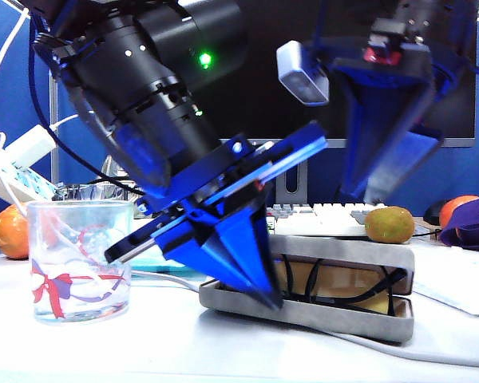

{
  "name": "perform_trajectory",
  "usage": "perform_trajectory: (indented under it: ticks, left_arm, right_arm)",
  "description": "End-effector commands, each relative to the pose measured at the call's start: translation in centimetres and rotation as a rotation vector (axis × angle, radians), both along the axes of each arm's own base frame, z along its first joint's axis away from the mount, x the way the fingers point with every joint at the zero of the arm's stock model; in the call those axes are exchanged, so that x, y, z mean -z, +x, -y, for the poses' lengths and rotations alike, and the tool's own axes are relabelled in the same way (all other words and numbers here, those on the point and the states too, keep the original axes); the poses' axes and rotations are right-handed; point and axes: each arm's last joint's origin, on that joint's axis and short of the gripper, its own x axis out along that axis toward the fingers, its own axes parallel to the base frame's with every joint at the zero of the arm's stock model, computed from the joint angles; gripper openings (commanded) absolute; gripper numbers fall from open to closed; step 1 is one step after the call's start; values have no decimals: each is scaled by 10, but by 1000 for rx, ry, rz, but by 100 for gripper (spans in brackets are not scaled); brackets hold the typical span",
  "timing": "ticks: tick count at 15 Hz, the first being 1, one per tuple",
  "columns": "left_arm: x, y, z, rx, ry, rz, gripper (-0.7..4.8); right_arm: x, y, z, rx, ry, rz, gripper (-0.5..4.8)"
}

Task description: Pick up the glasses, fold the temples of the glasses, place the glasses into the glasses case, and finally close the glasses case.

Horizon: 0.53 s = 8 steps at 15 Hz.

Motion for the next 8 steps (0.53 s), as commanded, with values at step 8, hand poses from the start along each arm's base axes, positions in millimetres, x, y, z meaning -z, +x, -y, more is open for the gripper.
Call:
perform_trajectory:
  ticks: [8]
  left_arm:
    - [-4, 2, 2, -3, -50, -8, -3]
  right_arm:
    - [30, -19, 11, -56, 14, 53, 392]
